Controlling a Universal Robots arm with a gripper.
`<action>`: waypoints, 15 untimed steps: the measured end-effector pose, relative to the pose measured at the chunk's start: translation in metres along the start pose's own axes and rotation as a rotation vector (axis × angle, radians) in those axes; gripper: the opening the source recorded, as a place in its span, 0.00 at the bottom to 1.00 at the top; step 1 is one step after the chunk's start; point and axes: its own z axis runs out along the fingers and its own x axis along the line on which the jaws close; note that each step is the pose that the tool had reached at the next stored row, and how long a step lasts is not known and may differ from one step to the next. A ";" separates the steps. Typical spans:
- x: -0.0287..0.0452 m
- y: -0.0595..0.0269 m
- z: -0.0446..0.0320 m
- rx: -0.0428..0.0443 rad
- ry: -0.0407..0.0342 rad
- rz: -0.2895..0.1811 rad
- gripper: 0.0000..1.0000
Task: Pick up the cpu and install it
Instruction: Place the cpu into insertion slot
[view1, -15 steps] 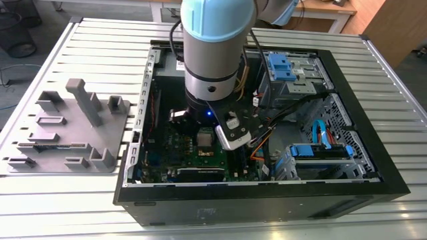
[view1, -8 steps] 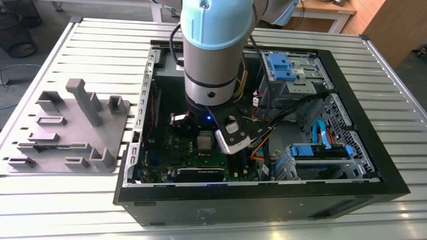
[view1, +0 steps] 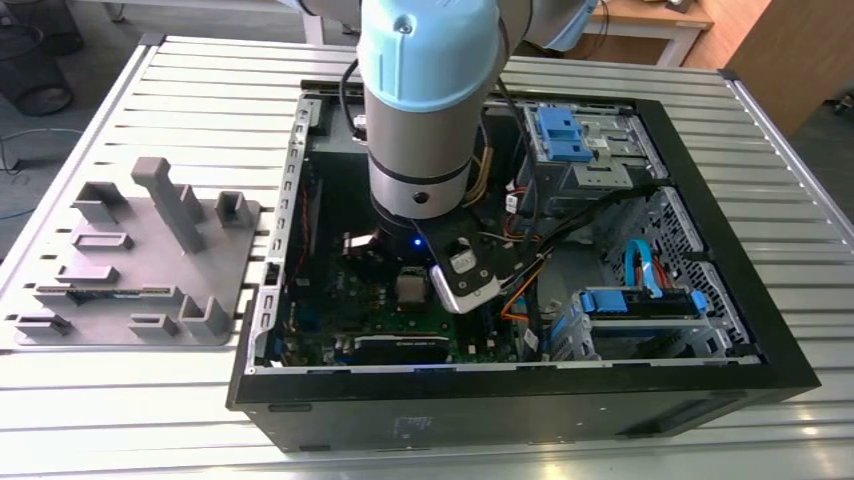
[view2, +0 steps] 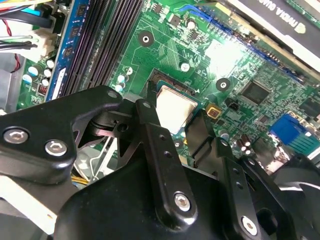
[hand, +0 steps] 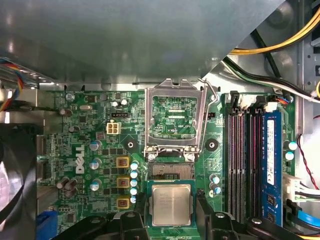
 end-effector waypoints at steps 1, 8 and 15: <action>0.0000 0.0000 0.0003 0.0001 0.0000 0.000 0.47; 0.0002 -0.0001 0.0032 0.0001 -0.0001 0.002 0.47; 0.0007 0.0000 0.0041 -0.0002 -0.0003 0.004 0.47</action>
